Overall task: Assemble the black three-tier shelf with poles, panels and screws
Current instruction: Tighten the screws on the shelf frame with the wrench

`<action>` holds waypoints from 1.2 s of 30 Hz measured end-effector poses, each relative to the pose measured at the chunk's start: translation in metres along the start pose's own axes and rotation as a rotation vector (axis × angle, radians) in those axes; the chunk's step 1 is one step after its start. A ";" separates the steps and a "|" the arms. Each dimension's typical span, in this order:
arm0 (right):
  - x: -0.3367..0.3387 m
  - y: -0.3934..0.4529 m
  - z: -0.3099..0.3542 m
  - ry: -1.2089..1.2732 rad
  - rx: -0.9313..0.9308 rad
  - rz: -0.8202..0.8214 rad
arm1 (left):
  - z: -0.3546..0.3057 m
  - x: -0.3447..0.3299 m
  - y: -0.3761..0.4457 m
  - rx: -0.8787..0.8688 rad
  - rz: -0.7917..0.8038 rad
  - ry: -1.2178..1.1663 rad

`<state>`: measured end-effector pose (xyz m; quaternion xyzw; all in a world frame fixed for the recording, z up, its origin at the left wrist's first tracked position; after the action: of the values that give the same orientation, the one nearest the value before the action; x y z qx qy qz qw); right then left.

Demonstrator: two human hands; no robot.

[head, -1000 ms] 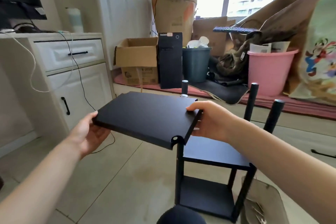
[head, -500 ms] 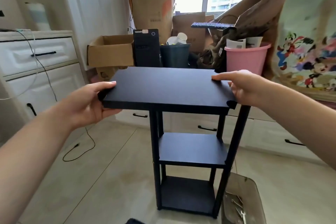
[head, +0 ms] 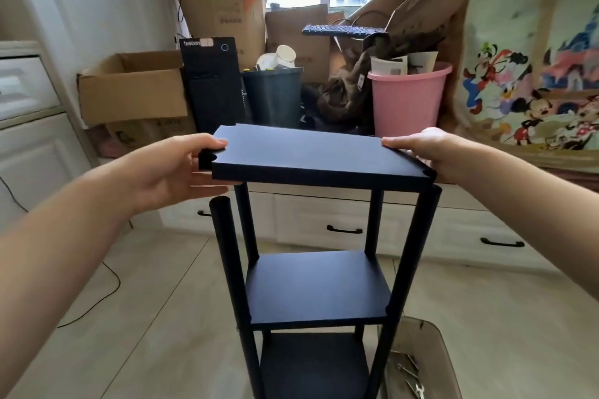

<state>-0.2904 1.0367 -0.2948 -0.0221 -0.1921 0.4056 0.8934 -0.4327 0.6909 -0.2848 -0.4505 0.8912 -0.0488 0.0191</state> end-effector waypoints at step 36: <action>0.001 0.019 -0.013 -0.049 -0.022 -0.047 | 0.055 -0.016 0.016 0.155 -0.057 -0.290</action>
<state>-0.2992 1.0518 -0.3099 -0.0175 -0.2187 0.3828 0.8974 -0.4318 0.7090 -0.3413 -0.4752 0.8595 -0.0525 0.1810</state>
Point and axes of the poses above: each hand's wrist, its own y-axis towards the middle knuckle, its own x-axis out of the back of the hand, z = x × y, the point moved 5 cm from there along y, towards the middle knuckle, and after that the axes turned 1 degree about -x, right-handed, at the moved point
